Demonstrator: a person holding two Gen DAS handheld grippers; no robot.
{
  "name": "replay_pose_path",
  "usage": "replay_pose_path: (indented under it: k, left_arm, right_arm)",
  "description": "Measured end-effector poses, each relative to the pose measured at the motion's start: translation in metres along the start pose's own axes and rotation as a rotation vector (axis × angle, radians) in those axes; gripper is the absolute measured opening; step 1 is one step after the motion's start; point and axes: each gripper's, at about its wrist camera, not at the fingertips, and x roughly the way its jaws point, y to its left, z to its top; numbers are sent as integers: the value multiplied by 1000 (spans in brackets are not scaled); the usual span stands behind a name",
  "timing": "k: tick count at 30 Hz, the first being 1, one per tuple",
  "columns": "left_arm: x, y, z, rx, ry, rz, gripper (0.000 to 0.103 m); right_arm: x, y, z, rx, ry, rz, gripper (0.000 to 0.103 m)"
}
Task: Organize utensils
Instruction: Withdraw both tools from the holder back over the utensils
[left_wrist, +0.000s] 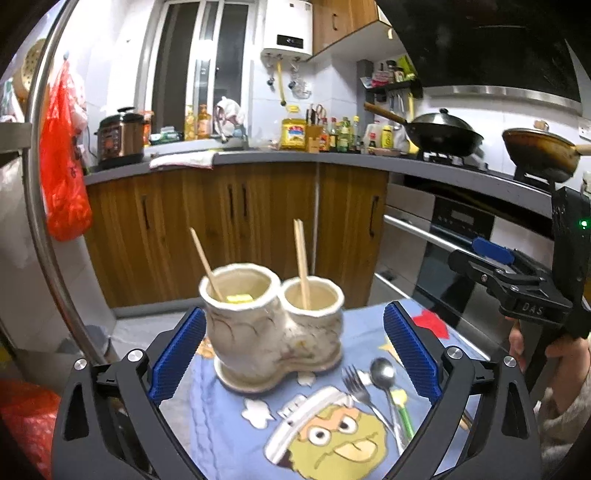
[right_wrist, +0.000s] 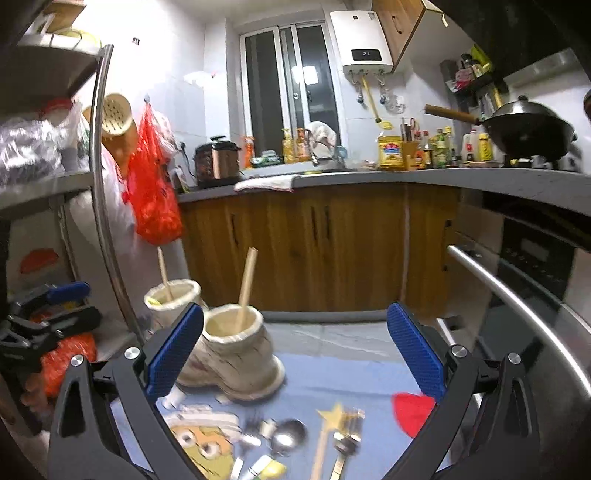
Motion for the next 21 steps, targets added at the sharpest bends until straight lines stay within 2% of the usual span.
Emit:
replay_pose_path:
  k: [7,11,18,20,21]
  left_arm:
    - [10,-19,-27,23,92,-32,96]
    - [26,-27,-44,0,150,-58,96]
    - [56,-38,-78,18,237,-36,96]
    - [61,-38,-86,16,258,-45,96]
    - [64,-37,-89,15,264,-50,96]
  right_arm:
    - [-9,-32,-29,44,116,-73,98]
    - [-5,-42,-49,48,195,-107,98]
    - [12,-45,-94,24,369,-128,98]
    - [17,-45,-103,27,400,-118,95]
    - [20,-45,-107,30,419,-110,87]
